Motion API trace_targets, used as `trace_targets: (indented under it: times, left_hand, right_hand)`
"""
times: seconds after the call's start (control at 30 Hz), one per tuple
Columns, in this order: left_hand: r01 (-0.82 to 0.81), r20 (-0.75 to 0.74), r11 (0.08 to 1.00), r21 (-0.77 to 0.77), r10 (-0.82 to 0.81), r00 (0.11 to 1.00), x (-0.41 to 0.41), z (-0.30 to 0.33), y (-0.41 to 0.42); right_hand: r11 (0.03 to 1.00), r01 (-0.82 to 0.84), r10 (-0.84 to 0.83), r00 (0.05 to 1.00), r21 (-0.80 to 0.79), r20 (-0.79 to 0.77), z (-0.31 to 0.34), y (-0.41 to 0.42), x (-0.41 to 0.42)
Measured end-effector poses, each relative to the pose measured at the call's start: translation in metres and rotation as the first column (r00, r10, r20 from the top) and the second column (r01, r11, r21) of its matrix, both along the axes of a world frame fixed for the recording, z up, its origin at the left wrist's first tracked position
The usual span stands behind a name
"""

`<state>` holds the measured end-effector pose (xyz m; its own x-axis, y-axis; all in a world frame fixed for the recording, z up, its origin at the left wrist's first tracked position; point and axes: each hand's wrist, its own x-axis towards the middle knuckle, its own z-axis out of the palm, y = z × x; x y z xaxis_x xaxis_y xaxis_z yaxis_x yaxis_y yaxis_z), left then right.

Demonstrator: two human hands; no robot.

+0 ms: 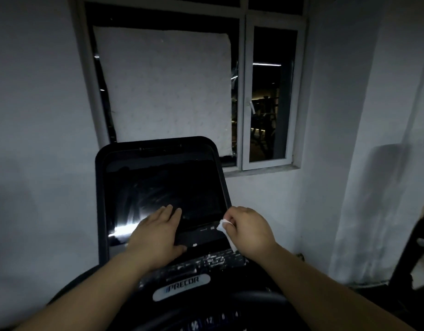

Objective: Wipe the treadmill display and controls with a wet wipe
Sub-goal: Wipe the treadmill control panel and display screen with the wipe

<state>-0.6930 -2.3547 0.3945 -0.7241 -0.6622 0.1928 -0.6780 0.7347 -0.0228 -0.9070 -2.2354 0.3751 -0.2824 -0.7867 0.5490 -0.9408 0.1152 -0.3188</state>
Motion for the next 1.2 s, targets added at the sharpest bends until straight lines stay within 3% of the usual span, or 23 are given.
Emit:
trace_targets:
  times: [0.7, 1.2]
  left_hand:
    - [-0.128, 0.097, 0.992, -0.018, 0.13, 0.987, 0.117, -0.009, 0.165]
    - [-0.109, 0.06, 0.986, 0.13, 0.101, 0.993, 0.187, -0.055, 0.299]
  right_hand:
    - [0.997, -0.074, 0.072, 0.991, 0.019, 0.113, -0.019, 0.135, 0.101]
    - [0.99, -0.035, 0.019, 0.993, 0.134, 0.114, -0.053, 0.284, 0.173]
